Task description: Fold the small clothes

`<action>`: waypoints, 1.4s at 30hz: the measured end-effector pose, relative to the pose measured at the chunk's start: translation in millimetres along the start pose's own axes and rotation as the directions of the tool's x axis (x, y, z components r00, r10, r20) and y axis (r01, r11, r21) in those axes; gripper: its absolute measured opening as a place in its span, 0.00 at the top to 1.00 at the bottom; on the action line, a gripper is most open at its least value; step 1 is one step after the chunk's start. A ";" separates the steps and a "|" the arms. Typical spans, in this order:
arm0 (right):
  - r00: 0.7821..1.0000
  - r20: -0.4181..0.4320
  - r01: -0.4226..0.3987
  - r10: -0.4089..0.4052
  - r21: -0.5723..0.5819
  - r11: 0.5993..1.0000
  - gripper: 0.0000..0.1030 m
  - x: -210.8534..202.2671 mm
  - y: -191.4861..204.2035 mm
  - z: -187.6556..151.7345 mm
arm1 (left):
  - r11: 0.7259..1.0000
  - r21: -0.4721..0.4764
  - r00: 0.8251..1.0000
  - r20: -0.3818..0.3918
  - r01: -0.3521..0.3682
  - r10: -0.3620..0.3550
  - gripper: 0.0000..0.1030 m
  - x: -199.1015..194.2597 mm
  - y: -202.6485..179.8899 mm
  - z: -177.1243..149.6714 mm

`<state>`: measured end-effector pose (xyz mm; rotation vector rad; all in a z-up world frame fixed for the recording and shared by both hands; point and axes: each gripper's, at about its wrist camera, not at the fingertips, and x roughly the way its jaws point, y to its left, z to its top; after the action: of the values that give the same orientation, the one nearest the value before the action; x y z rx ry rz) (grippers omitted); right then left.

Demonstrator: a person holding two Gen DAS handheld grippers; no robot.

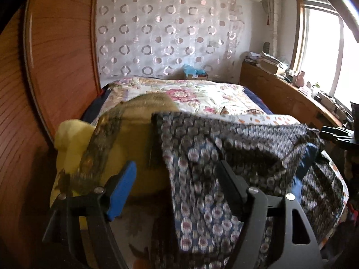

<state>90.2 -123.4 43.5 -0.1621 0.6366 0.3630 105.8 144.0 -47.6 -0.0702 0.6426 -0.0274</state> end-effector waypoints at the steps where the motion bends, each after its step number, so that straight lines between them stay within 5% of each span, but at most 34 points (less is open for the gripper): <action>1: 1.000 -0.017 -0.005 0.005 0.004 1.000 0.44 4.7 3.3 -2.8 | 1.000 -0.001 1.000 -0.004 -0.004 0.004 0.28 -1.6 -0.7 -7.2; 7: 0.994 -0.105 0.001 0.004 0.052 0.999 0.44 33.1 5.1 -10.7 | 1.000 0.001 0.999 -0.040 -0.006 0.006 0.28 -0.1 -3.8 -32.2; 13: 0.988 -0.129 -0.071 0.086 0.115 0.991 0.45 35.2 -9.3 -13.8 | 1.000 -0.003 0.998 -0.069 -0.004 0.003 0.28 5.4 -4.5 -46.1; 18: 0.983 -0.097 -0.146 0.158 0.122 0.982 0.96 33.3 -15.7 -16.1 | 1.000 -0.001 0.997 -0.083 0.002 -0.002 0.28 7.9 -8.8 -51.2; 25: 0.980 0.034 -0.199 0.196 0.110 0.974 0.99 -4.8 -19.0 -40.9 | 1.000 0.003 0.997 -0.079 0.009 -0.009 0.28 2.4 -11.5 -55.5; 32: 0.980 0.058 -0.195 0.189 0.103 0.975 1.00 -45.0 -15.1 -80.0 | 1.000 -0.008 0.997 -0.081 0.006 -0.006 0.28 -0.7 -11.7 -58.3; 42: 0.988 -0.061 -0.135 0.143 0.120 0.984 0.92 -36.8 -22.7 -119.0 | 1.000 -0.013 0.994 -0.106 0.001 -0.002 0.28 5.0 -8.2 -61.9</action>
<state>6.0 -185.4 -27.8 -0.0201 0.7381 0.4554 72.6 132.1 -99.4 -0.0824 0.7486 -0.0284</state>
